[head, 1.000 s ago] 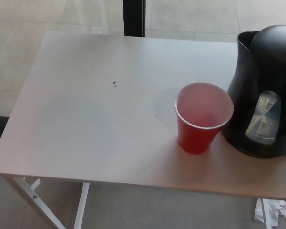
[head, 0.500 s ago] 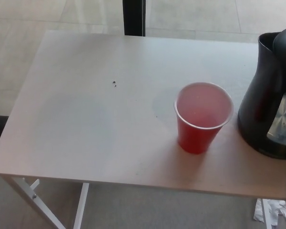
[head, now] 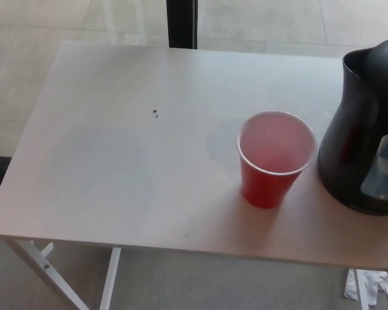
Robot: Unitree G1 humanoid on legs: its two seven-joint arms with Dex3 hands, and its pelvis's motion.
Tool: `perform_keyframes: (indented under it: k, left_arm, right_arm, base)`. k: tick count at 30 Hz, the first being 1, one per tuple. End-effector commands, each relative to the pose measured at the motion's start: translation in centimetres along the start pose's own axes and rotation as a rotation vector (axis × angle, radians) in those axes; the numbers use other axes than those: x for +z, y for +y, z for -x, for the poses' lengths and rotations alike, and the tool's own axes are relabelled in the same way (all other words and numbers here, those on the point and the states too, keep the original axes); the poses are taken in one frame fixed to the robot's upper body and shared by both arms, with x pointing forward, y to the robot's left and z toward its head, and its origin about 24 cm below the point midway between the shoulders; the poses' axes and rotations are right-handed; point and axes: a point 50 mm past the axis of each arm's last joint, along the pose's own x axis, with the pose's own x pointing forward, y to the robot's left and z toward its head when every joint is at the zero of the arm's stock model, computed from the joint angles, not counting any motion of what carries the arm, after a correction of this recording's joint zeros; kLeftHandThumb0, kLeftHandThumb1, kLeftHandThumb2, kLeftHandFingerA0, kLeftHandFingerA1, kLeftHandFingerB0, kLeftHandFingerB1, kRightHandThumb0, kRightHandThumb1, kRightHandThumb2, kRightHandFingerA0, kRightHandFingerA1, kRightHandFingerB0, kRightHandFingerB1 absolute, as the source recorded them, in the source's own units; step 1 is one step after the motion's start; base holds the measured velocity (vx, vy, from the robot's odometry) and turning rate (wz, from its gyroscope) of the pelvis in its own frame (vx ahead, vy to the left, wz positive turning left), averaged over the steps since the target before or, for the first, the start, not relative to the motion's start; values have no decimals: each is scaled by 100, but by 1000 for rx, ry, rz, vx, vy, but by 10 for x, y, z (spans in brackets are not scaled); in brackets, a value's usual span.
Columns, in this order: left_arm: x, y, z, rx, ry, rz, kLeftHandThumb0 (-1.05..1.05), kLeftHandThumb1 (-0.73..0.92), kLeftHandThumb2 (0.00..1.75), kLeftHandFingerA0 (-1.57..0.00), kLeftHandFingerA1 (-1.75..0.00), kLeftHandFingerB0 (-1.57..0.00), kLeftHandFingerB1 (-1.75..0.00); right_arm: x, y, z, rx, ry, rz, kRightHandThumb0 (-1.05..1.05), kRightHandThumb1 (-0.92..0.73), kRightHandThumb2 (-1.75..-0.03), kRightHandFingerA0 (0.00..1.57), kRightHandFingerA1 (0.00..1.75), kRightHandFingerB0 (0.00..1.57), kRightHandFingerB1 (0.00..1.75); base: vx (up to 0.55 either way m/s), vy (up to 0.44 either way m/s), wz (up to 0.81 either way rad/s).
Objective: The robot uses its right hand to lift up a kettle kept on the middle of the desk by its handle and tilt it into a glass kept next to it to pour out water
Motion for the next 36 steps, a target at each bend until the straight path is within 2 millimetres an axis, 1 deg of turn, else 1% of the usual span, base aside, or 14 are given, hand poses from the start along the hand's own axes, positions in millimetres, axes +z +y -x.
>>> perform_keyframes:
  k: [1,5,8,9,10,14,18,20,26,27,31,32,35,36]
  left_arm:
    - [5,4,0,23,-21,2,-80,76,117,-43,-64,-26,-58]
    - [5,4,0,30,-18,19,-85,79,116,-44,-64,-30,-60]
    - [4,5,0,31,-19,33,-84,78,116,-44,-64,-29,-59]
    - [4,5,1,33,-16,25,-88,92,77,-47,-58,-28,-51]
    - [3,5,1,33,-13,26,-81,75,115,-43,-63,-28,-59]
    - [4,5,1,27,-12,26,-87,92,77,-45,-58,-28,-52]
    - [6,6,1,32,-21,14,-83,79,117,-44,-64,-30,-60]
    - [6,7,1,33,-23,15,-83,92,76,-46,-60,-30,-55]
    - [9,8,1,36,-25,7,-85,81,118,-45,-64,-29,-60]
    - [9,8,1,37,-25,11,-87,92,76,-45,-59,-30,-55]
    - [10,10,2,33,-28,15,-86,92,75,-45,-59,-29,-53]
    - [10,10,2,35,-28,14,-80,76,115,-42,-64,-29,-59]
    - [11,10,2,41,-27,8,-85,79,117,-44,-64,-30,-59]
    - [11,10,2,42,-28,13,-84,78,117,-43,-64,-31,-60]
  right_arm:
    - [18,3,-3,68,-99,-60,-2,-45,-132,100,175,85,160]
    - [21,6,-4,103,-103,-67,-9,-49,-120,132,151,107,136]
    - [27,9,-4,133,-109,-60,-3,-50,-127,99,175,82,162]
    - [29,10,-4,136,-110,-58,-10,-47,-118,131,152,105,136]
    - [31,11,-4,143,-112,-47,-6,-51,-119,99,175,76,166]
    - [34,13,-3,175,-141,6,-5,-49,-126,94,175,78,164]
    - [42,14,-6,188,-131,60,-9,-47,-128,93,175,79,160]
    - [43,14,-7,185,-128,74,-8,-50,-125,92,175,78,160]
    - [62,17,-12,207,-169,142,-3,-47,-140,99,175,86,154]
    - [67,18,-13,219,-192,179,-3,-49,-133,97,175,86,161]
    - [76,22,-16,242,-190,191,-5,-45,-132,98,175,86,163]
    - [79,23,-17,251,-191,184,-4,-48,-129,99,175,86,165]
    - [84,25,-17,236,-181,205,-10,-47,-122,128,147,111,137]
    - [89,27,-16,259,-194,192,-5,-42,-138,96,175,81,171]
  base:
    - [0,0,0]
    - [0,0,0]
    - [0,0,0]
    - [0,0,0]
    - [0,0,0]
    - [0,0,0]
    - [0,0,0]
    - [0,0,0]
    - [0,0,0]
    - [0,0,0]
    - [0,0,0]
    - [0,0,0]
    - [0,0,0]
    - [0,0,0]
